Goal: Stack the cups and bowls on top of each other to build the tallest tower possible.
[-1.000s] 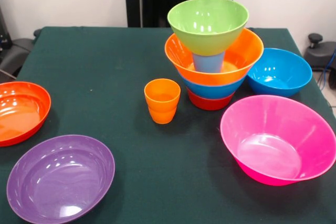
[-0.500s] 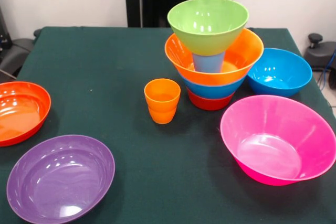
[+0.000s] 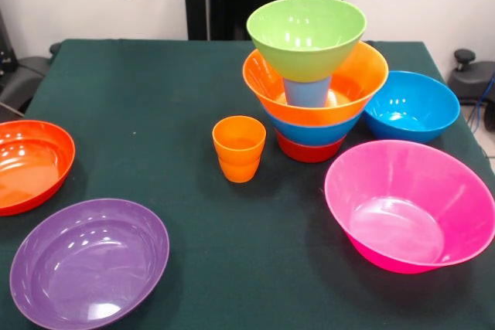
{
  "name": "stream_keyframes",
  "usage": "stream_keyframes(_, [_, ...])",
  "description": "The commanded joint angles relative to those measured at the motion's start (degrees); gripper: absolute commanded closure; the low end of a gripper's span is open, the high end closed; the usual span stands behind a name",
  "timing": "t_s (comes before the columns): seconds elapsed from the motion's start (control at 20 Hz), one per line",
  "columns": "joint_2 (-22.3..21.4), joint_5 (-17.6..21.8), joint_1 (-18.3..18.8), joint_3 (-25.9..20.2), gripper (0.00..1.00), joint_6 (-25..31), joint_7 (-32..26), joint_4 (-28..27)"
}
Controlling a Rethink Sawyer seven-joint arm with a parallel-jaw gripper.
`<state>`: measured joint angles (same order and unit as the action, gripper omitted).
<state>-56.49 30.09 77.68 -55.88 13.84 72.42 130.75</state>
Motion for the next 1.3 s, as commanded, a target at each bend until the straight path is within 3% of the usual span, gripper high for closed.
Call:
stream_keyframes(0.05, [12.5,-0.5,1.4,-10.4,0.00,19.0,-19.5,-13.5])
stream_keyframes(0.45, [20.2,2.9,2.1,-10.7,0.00,30.0,-26.8,-24.0])
stream_keyframes(0.7, [25.7,5.9,2.9,-10.6,0.00,34.0,-35.6,-30.3])
stream_keyframes(0.9, [30.7,6.9,1.7,-10.3,0.00,36.4,-42.9,-37.5])
stream_keyframes(1.3, [36.5,7.1,-3.5,-9.1,0.00,40.3,-54.2,-49.5])
